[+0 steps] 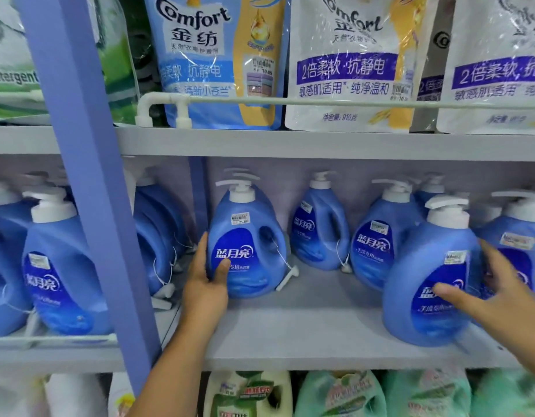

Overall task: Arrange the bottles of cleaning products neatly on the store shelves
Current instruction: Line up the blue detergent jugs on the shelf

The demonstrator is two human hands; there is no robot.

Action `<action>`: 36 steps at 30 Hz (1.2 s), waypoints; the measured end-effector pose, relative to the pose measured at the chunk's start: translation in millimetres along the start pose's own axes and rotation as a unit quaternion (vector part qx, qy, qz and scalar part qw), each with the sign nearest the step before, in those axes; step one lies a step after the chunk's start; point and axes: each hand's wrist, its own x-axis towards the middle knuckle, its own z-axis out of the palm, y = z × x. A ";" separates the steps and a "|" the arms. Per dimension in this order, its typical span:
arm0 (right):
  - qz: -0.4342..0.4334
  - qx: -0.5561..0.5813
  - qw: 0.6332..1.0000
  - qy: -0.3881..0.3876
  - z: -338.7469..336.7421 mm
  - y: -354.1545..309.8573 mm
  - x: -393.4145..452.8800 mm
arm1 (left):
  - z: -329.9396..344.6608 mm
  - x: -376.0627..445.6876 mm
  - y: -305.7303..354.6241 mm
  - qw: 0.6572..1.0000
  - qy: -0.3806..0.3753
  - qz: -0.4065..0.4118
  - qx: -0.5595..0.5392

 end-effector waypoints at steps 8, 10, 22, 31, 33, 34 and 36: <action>0.011 0.057 0.995 -0.086 30.4 -17.9 7.3 | -0.1 -0.9 -4.1 0.999 0.012 0.006 0.043; -0.004 0.065 0.993 -0.095 50.3 -33.0 1.5 | -0.8 -3.8 -1.3 0.999 0.006 -0.001 0.049; -0.104 0.029 0.985 -0.135 182.3 -88.6 -23.1 | -7.9 -62.8 60.5 0.992 -0.083 0.088 0.032; -0.118 0.042 0.991 0.035 158.4 -53.9 81.7 | -30.8 -54.5 47.8 0.998 0.000 0.057 0.004; -0.094 0.031 0.995 0.019 160.0 -51.7 109.7 | -28.6 -55.9 46.9 0.999 0.002 0.047 -0.002; -0.089 0.020 0.996 0.000 164.0 -52.2 121.2 | -28.1 -56.1 46.5 0.999 0.001 0.041 -0.008; -0.094 -0.003 0.995 -0.037 174.6 -55.0 140.9 | -28.0 -56.3 47.0 0.999 -0.005 0.031 -0.024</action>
